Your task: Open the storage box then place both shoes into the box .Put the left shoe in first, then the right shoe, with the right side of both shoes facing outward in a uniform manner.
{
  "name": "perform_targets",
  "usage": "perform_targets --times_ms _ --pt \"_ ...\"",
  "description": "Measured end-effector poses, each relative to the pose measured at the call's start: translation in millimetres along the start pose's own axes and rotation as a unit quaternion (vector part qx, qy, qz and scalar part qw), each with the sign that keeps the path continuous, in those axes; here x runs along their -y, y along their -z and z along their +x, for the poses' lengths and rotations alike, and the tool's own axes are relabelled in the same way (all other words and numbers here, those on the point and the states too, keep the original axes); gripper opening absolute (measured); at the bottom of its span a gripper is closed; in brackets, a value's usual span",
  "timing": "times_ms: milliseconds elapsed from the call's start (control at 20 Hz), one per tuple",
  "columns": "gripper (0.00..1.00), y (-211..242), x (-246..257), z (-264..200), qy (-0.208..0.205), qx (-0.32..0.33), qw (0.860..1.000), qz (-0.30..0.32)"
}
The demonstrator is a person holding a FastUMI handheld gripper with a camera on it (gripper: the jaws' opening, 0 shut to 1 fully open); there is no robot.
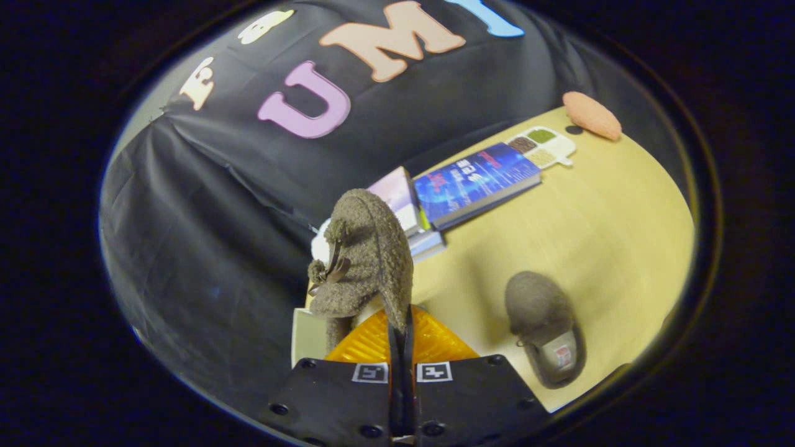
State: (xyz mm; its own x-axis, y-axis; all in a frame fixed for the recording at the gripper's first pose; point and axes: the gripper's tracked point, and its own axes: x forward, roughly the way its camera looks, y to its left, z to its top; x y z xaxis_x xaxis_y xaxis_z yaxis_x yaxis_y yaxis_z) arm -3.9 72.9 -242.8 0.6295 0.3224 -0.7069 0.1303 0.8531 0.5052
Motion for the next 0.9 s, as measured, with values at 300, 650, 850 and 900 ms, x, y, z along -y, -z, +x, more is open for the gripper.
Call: perform_targets --times_ms 300,650,850,900 --pt "0.03 53.1 -71.7 9.8 -0.047 -0.039 0.998 -0.014" --pt "0.03 153.6 -75.6 37.7 -0.017 -0.117 0.992 -0.034" --pt "0.03 185.4 -67.5 50.8 0.014 -0.148 0.988 -0.038" --pt "0.03 189.7 -65.1 54.9 0.024 -0.154 0.987 -0.036"
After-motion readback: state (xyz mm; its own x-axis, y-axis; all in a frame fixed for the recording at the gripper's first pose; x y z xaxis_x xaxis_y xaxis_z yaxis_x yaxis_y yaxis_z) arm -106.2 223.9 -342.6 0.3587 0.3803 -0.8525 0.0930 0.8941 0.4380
